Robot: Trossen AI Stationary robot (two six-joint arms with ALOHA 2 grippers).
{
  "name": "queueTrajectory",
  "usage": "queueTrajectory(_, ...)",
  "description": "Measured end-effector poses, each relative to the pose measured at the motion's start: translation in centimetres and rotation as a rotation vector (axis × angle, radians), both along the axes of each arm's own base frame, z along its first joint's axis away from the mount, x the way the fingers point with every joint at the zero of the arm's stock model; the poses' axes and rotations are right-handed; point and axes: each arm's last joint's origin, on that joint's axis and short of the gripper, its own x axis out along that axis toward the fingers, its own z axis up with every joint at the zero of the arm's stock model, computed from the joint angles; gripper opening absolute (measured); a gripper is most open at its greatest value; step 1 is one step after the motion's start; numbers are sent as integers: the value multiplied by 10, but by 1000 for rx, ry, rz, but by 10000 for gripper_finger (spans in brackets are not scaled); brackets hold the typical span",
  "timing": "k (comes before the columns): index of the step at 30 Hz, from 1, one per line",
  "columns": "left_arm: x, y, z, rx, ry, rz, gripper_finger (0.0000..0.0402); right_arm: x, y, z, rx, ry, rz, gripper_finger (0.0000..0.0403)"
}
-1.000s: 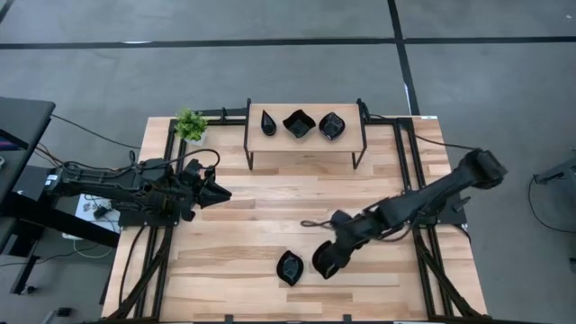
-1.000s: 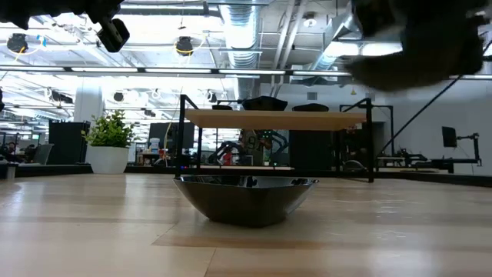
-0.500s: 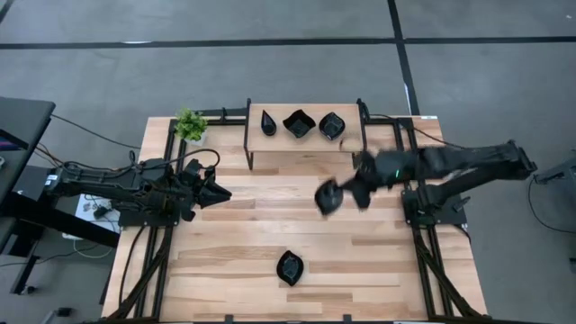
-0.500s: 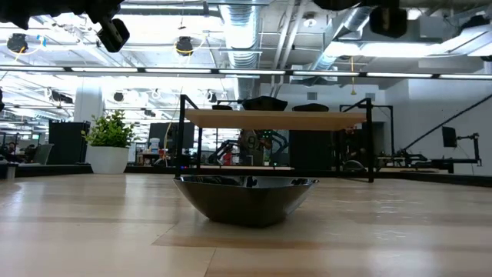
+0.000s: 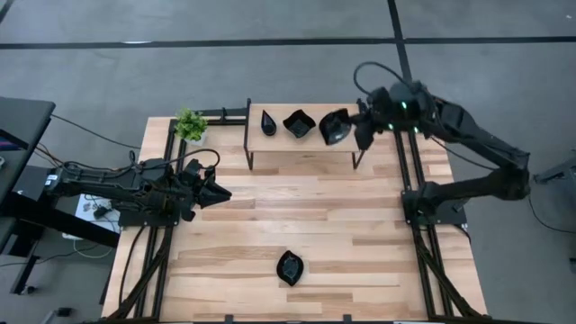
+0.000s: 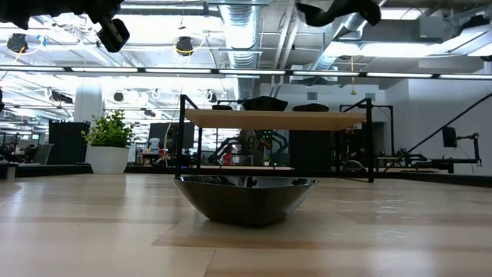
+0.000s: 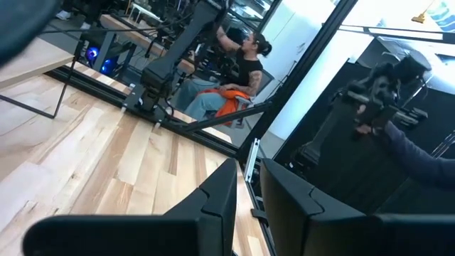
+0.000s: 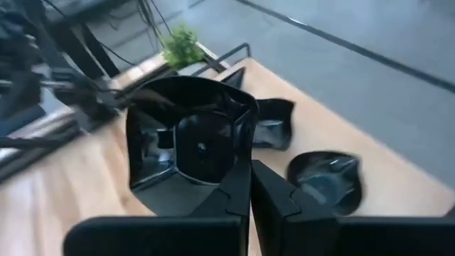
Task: Pick & Place Mini shaped plates
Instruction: Stack the leaf shaped plate on top of the leaf shaped plates on the shelf
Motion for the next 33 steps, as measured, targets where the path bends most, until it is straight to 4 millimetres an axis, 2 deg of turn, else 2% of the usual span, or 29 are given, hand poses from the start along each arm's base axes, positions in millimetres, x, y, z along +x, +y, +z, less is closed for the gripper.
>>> queueTrajectory(8, 0, 0, 0, 0, 0, 0, 66, 18, -60, 12, 15, 199, 6, 0)
queueTrajectory(14, 0, 0, 0, 0, 0, 0, 66, 24, -104, 3, 128, 346, 7, 0)
queueTrajectory(20, 0, 0, 0, 0, 0, 0, 66, 33, -144, -12, 231, 382, 43, 0)
queueTrajectory(24, 0, 0, 0, -1, 1, 0, 66, 37, -163, -27, 300, 439, 64, 0)
queueTrajectory(33, 0, 0, 0, 45, -9, 2, 66, 41, -189, -57, 398, 499, 122, 0)
